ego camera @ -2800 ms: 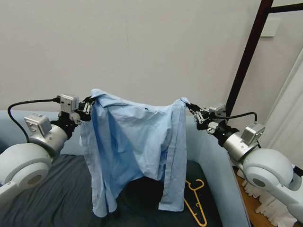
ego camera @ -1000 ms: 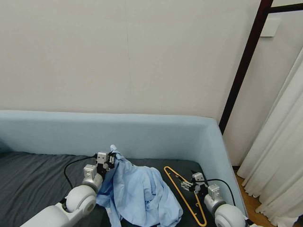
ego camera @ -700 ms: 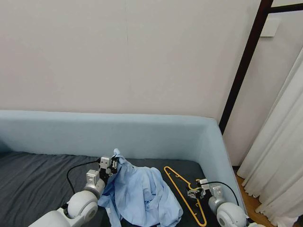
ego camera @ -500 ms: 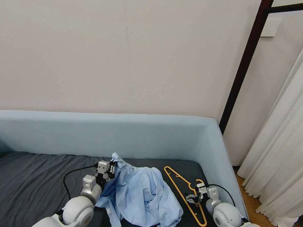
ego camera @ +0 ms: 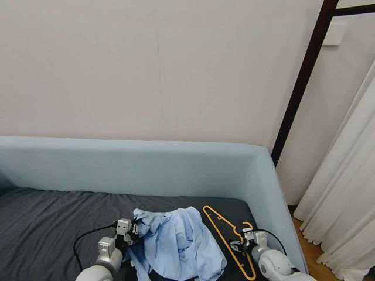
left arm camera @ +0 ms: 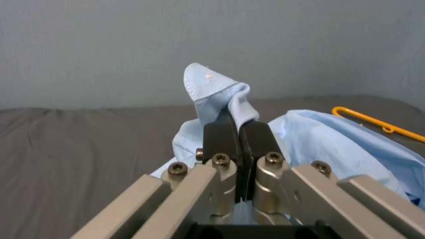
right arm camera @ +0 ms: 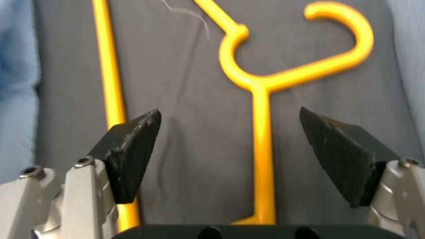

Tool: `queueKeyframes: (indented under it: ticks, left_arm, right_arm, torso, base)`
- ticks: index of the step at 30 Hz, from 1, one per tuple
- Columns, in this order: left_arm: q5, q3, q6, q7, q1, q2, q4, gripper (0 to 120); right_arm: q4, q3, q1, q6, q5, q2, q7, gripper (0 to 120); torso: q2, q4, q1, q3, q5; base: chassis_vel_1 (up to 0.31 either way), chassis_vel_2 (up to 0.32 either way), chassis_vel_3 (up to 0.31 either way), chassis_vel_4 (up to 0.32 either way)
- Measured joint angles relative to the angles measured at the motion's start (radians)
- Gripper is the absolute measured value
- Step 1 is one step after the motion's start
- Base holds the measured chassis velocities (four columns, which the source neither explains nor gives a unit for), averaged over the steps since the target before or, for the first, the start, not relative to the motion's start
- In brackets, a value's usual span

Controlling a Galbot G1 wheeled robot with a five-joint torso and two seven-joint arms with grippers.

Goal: Pick up the clothes from the sofa and hang them on the clothes hanger.

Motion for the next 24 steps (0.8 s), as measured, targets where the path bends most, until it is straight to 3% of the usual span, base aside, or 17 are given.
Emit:
queueKeyframes:
  ticks: [3,6,20,24]
  left_arm:
    - [0.001,-0.002,0.0,-0.001,0.005,-0.001,-0.002,0]
    - [0.003,-0.003,0.0,-0.003,0.008,-0.003,-0.005,0]
    - [0.004,-0.002,0.0,-0.004,0.015,0.013,-0.019,0]
    - [0.002,-0.003,0.0,-0.004,0.016,0.024,-0.027,0]
  right_arm:
    - [-0.018,0.005,0.001,0.002,0.002,0.003,-0.008,72]
    - [-0.048,0.016,0.005,0.005,0.003,0.009,-0.022,57]
    - [-0.079,0.028,0.004,0.002,0.014,0.016,-0.047,8]
    - [-0.082,0.027,0.004,-0.003,0.012,0.017,-0.052,4]
  torso:
    - [0.0,-0.0001,0.0,0.0,0.0001]
    - [0.0,-0.0001,0.0,0.0,0.0]
    - [0.0,0.0,0.0,0.0,-0.0001]
    - [0.0,0.0,0.0,0.0,-0.0002]
  base:
    - [0.0,0.0,0.0,0.0]
    - [0.0,0.0,0.0,0.0]
    - [0.0,0.0,0.0,0.0]
    - [0.0,0.0,0.0,0.0]
